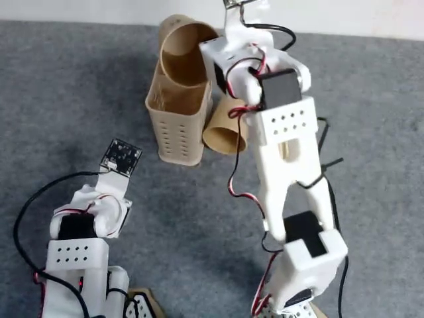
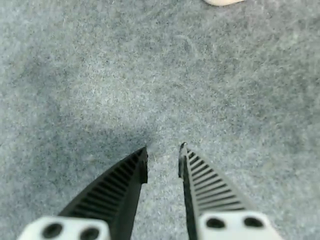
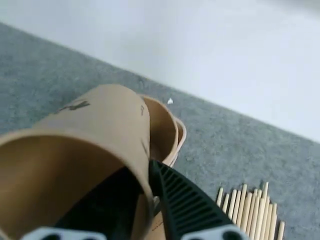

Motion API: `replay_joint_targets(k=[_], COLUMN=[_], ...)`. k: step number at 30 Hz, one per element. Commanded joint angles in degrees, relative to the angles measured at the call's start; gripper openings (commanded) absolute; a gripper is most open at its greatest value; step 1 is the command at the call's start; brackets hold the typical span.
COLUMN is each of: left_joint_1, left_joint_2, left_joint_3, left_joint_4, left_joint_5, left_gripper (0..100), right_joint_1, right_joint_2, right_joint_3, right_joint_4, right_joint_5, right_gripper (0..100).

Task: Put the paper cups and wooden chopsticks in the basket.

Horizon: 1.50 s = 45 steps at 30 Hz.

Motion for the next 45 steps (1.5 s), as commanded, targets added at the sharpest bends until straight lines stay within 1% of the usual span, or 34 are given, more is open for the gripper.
replay_joint_targets(k=[1, 9, 13, 16, 19, 22, 24, 26, 29, 31, 40, 43, 45], left_joint_1=[0.7, 0.7, 0.7, 0.7, 0.8, 0.7, 0.7, 0.7, 0.7, 0.7, 0.9, 0.9, 1.0], left_joint_2=[-0.7, -0.7, -0.7, -0.7, -0.7, -0.7, -0.7, -0.7, -0.7, -0.7, -0.8, -0.8, -0.8], left_joint_3=[-0.1, -0.1, -0.1, -0.1, -0.1, -0.1, -0.1, -0.1, -0.1, -0.1, 0.7, 0.7, 0.7], left_joint_4=[-0.5, -0.5, -0.5, -0.5, -0.5, -0.5, -0.5, -0.5, -0.5, -0.5, -0.9, -0.9, -0.9], left_joint_5=[-0.4, -0.4, -0.4, -0.4, -0.4, -0.4, -0.4, -0.4, -0.4, -0.4, -0.4, -0.4, -0.4], left_gripper=[14, 14, 14, 14, 14, 14, 14, 14, 14, 14, 14, 14, 14], right_joint_1=[1.5, 2.0, 1.9, 1.3, -0.5, -2.9, -3.7, -4.1, -4.0, -3.6, 1.1, 1.5, 1.3], right_joint_2=[1.6, 2.5, -0.4, -1.8, -1.7, -0.7, 1.2, 3.8, 8.6, 10.7, 11.6, 11.6, 10.1], right_joint_3=[-2.4, -2.5, -2.5, -2.6, -2.5, -2.2, -2.1, -2.2, -2.5, -2.5, -0.4, 0.9, -1.6], right_joint_4=[0.0, 0.3, -0.2, -2.0, -7.2, -17.4, -21.8, -24.5, -26.2, -25.4, -14.9, -11.0, -9.2], right_joint_5=[-0.5, -0.4, -0.5, -0.5, -0.5, -0.5, -0.5, -0.5, -0.5, -0.5, -0.5, -0.5, -0.5], right_gripper=[0.6, 1.7, 12.0, 14.0, 14.1, 13.9, 13.8, 12.9, 8.7, 7.4, 7.0, 7.0, 7.0])
